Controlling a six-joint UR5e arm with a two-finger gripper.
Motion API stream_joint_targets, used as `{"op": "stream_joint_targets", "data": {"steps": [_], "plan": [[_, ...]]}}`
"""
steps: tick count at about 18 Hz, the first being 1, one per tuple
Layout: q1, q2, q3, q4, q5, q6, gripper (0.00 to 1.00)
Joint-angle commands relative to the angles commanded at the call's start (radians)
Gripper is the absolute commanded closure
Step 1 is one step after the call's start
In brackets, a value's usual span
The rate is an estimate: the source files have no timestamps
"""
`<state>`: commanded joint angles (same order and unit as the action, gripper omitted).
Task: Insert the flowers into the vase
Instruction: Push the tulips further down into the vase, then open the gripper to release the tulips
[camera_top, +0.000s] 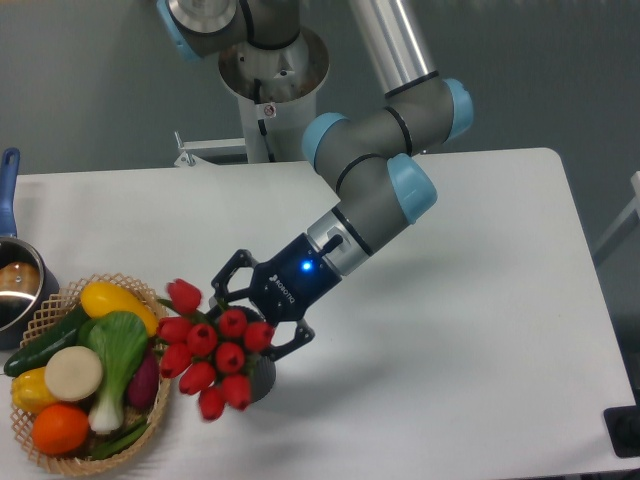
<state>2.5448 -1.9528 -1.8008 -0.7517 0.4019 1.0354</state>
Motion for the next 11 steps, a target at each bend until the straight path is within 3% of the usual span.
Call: {"op": "stream_joint_targets", "data": {"steps": [7,11], "plan": [[0.077,0.09,-0.089,0.0,0.051,0.005,0.0],[0.146,0.132,-0.103,-0.002,0.051,0.003,0.0]]}}
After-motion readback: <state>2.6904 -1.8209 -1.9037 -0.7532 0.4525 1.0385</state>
